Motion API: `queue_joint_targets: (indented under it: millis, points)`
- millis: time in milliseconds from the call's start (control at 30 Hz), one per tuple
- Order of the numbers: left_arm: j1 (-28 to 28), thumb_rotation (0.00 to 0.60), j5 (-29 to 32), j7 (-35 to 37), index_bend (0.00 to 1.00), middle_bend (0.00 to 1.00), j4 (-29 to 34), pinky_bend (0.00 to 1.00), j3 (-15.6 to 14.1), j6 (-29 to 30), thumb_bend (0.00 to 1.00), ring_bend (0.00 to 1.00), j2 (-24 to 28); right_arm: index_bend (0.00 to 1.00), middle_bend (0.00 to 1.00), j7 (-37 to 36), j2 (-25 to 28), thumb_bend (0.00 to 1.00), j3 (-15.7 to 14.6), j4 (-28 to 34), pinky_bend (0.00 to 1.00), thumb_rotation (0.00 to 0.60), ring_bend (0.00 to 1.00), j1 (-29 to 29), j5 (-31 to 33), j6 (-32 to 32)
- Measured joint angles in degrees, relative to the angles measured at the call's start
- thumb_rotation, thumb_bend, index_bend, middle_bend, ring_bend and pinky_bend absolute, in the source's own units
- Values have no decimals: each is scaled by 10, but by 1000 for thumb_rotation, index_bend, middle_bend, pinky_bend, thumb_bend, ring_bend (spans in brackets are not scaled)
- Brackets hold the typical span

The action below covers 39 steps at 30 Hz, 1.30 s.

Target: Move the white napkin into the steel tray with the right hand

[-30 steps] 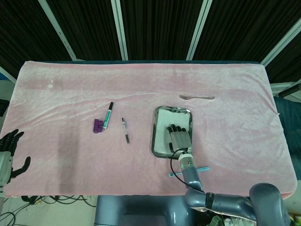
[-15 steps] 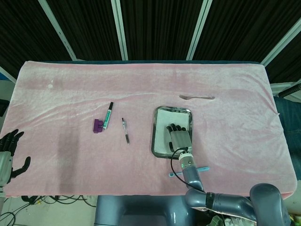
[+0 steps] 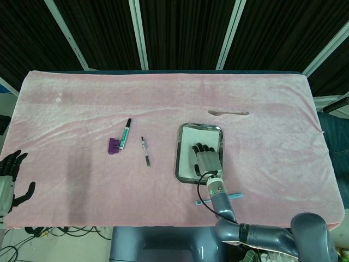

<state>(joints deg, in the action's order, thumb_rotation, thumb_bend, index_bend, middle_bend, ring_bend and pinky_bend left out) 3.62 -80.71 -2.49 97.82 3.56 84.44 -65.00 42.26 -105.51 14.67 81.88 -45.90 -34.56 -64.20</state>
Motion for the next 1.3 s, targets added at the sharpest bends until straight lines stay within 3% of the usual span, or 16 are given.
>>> queue_joint_targets:
  millis: [167, 467, 767, 1000, 1300]
  points:
    - [0, 600, 0, -2, 107, 26, 1, 98, 1, 2, 407, 0, 1, 212, 116, 0, 15, 410, -5, 3, 207, 600, 138, 3, -34, -17]
    - [0, 600, -3, -1, 107, 26, -2, 97, 1, 4, 407, 0, 0, 212, 99, -29, 120, 369, -32, 86, 206, 600, 124, 44, -105, -48]
    - [-4, 600, -14, 1, 107, 26, -4, 62, 4, 23, 407, 0, -2, 185, 87, -194, 279, 307, -96, 161, 197, 600, 114, 140, -281, -82]
    - [-3, 600, -14, 4, 106, 26, -7, 57, 7, 23, 407, 0, 3, 150, 74, -265, 337, 272, -167, 147, 188, 600, 111, 247, -424, -195]
    - [-3, 600, -19, 1, 106, 26, -9, 51, 5, 24, 407, 0, 1, 145, 70, -303, 354, 264, -223, 115, 185, 600, 107, 374, -509, -326]
